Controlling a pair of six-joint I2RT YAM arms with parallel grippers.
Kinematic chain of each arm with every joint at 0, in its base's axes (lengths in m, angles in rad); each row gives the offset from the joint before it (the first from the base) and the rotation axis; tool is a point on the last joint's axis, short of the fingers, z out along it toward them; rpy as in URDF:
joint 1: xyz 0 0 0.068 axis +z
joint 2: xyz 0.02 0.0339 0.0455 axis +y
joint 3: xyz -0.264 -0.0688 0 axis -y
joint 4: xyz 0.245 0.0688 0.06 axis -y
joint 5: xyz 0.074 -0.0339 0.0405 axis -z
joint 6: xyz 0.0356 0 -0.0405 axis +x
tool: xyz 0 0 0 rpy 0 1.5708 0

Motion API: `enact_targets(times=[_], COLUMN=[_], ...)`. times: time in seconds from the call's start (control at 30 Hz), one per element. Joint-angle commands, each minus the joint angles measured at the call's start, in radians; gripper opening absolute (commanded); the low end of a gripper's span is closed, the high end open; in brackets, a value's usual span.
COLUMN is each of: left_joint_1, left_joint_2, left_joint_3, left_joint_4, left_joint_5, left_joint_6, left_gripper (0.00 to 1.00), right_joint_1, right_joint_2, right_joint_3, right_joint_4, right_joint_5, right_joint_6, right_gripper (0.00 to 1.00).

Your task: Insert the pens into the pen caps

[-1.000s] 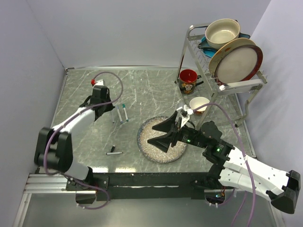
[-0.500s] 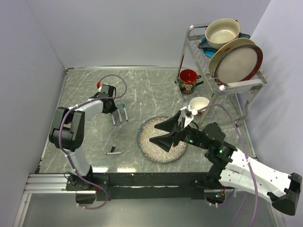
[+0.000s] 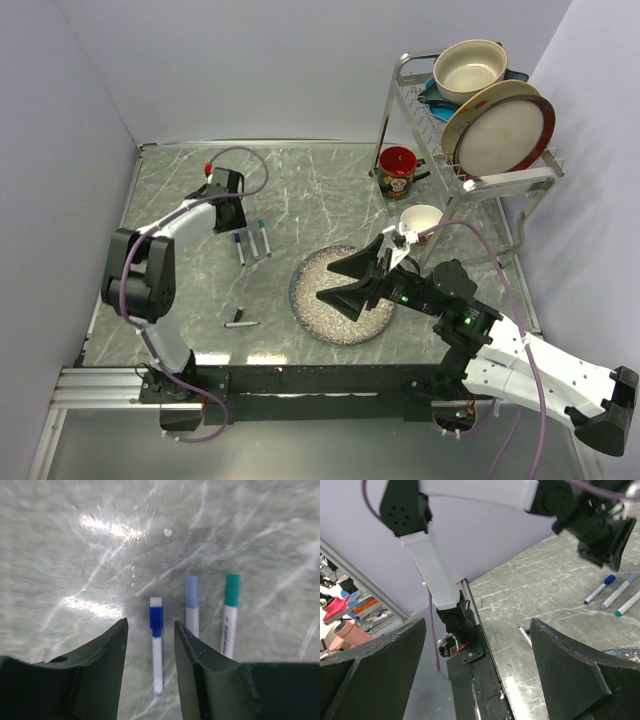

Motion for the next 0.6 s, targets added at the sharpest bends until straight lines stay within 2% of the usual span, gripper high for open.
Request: enact_targets(times=[0.0, 0.1, 0.2, 0.37, 0.5, 0.57], left_joint_1=[-0.019, -0.046, -0.113, -0.334, -0.398, -0.418], left_joint_2=[-0.177, -0.243, -0.261, -0.288, -0.298, -0.298], left_joint_3=[0.085, 0.097, 0.123, 0.034, -0.084, -0.116], left_joint_4=[-0.075, -0.149, -0.293, -0.420, -0.439, -0.448], left_joint_5=[0.048, 0.144, 0.191, 0.187, 0.186, 0.221], left_joint_6=[0.204, 0.329, 0.433, 0.663, 0.692, 0.714], left_gripper=[0.47, 0.51, 0.53, 0.66, 0.65, 0.59], right_joint_1=[0.007, 0.007, 0.007, 0.007, 0.008, 0.010], right_joint_2=[-0.028, -0.050, -0.065, -0.111, -0.198, -0.255], right_joint_3=[-0.003, -0.012, -0.020, -0.027, -0.044, -0.055], right_joint_4=[0.018, 0.028, 0.026, -0.003, -0.032, -0.050], right_joint_5=[0.014, 0.020, 0.008, -0.011, 0.002, 0.022], right_joint_6=[-0.011, -0.006, 0.003, 0.029, 0.044, 0.048], right_gripper=[0.92, 0.92, 0.92, 0.91, 0.91, 0.91])
